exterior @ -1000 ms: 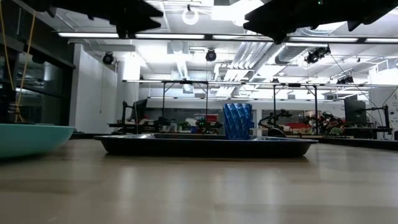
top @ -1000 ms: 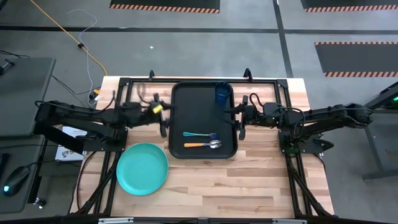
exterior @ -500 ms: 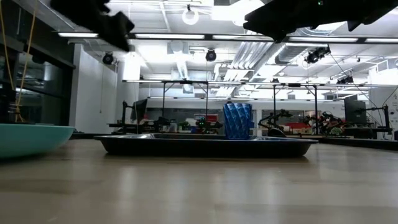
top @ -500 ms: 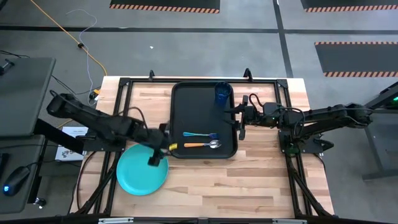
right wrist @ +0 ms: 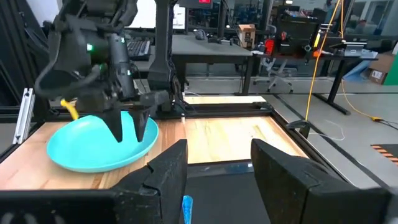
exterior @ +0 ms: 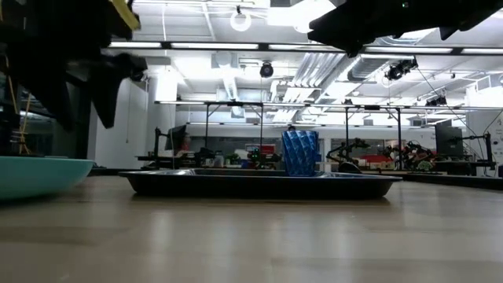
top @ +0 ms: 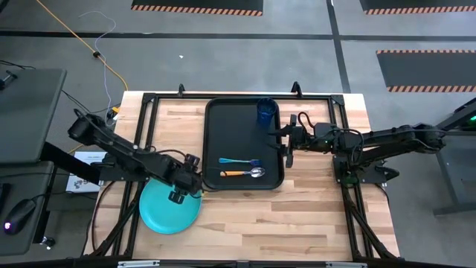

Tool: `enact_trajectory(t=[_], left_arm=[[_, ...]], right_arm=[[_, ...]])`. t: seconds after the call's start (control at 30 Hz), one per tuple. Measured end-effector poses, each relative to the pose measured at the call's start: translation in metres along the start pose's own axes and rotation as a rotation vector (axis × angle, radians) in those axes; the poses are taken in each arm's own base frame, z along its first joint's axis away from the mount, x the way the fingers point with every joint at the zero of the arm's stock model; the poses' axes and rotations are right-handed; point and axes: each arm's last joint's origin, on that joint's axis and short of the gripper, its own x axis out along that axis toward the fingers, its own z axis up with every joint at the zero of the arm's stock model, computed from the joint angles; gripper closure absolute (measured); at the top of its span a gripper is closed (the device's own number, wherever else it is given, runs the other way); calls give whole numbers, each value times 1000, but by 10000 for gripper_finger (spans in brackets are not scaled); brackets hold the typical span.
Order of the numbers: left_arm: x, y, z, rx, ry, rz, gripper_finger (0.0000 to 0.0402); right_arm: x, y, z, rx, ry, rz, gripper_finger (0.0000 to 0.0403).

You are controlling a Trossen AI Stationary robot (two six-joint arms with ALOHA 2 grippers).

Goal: Pick and place plate/cup/fork/spoon on tray
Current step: Put the light blue plate on the black tray

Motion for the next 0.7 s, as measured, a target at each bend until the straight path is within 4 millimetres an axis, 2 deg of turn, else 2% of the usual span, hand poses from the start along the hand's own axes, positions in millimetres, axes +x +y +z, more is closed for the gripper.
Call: enact_trajectory(t=[0.23, 0.5, 0.7], left_arm=[[25, 3, 2, 0, 110, -64, 186], [45, 13, 1, 14, 192, -71, 186], [58, 15, -15, -12, 244, -117, 186]], right_arm=[[0, 0, -1, -1, 10, 1, 233], [0, 0, -2, -2, 24, 3, 233], [0, 0, -2, -2, 26, 7, 233]])
